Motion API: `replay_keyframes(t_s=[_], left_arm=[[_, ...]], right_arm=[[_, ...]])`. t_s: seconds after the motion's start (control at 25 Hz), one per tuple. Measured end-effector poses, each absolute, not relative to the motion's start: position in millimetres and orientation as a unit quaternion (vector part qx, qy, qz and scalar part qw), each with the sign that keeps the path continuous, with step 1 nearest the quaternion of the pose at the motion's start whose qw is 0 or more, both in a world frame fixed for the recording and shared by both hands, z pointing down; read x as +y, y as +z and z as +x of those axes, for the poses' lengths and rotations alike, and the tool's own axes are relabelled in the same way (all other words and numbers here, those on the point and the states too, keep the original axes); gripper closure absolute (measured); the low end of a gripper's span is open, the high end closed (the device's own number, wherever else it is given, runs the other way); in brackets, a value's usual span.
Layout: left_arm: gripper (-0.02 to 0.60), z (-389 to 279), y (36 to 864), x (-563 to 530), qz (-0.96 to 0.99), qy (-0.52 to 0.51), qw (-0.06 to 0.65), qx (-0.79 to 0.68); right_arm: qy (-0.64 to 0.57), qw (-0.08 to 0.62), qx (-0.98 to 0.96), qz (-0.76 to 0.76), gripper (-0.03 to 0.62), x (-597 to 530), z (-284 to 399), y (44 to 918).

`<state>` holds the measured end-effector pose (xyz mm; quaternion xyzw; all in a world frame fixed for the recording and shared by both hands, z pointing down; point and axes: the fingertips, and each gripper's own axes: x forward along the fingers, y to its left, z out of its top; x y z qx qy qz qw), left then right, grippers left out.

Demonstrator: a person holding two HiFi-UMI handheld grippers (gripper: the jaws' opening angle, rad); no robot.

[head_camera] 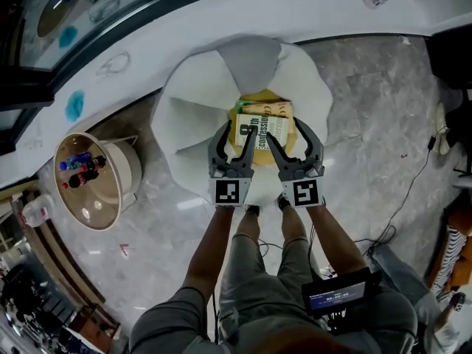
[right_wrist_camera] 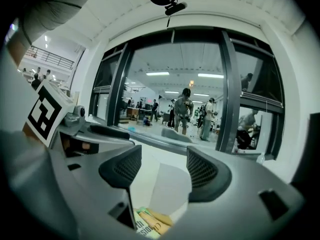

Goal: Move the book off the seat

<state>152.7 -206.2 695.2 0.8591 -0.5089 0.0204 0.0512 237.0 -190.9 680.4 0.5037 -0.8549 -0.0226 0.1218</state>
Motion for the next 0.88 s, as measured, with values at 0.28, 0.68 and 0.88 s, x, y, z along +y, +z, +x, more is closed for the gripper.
replay_keyframes(t_s=[0.28,0.68,0.88], left_arm=[[0.371,160.6,826.2,-184.2,0.86,0.062,0.114,-0.493],[0.354,159.4,987.8,-173.7,0.842,0.143,0.2,-0.479],[0.316,152.7,1066.6,-167.6,0.816,0.183,0.263,-0.48]], right_arm=[[0.017,0.16,-0.857,0.489,0.322,-177.7,232.3,800.2],[0.081,0.21,-0.844,0.487,0.321,-174.2,250.5,951.4],[0.156,0.242,-0.83,0.478,0.303,-163.6,262.8,1043.6]])
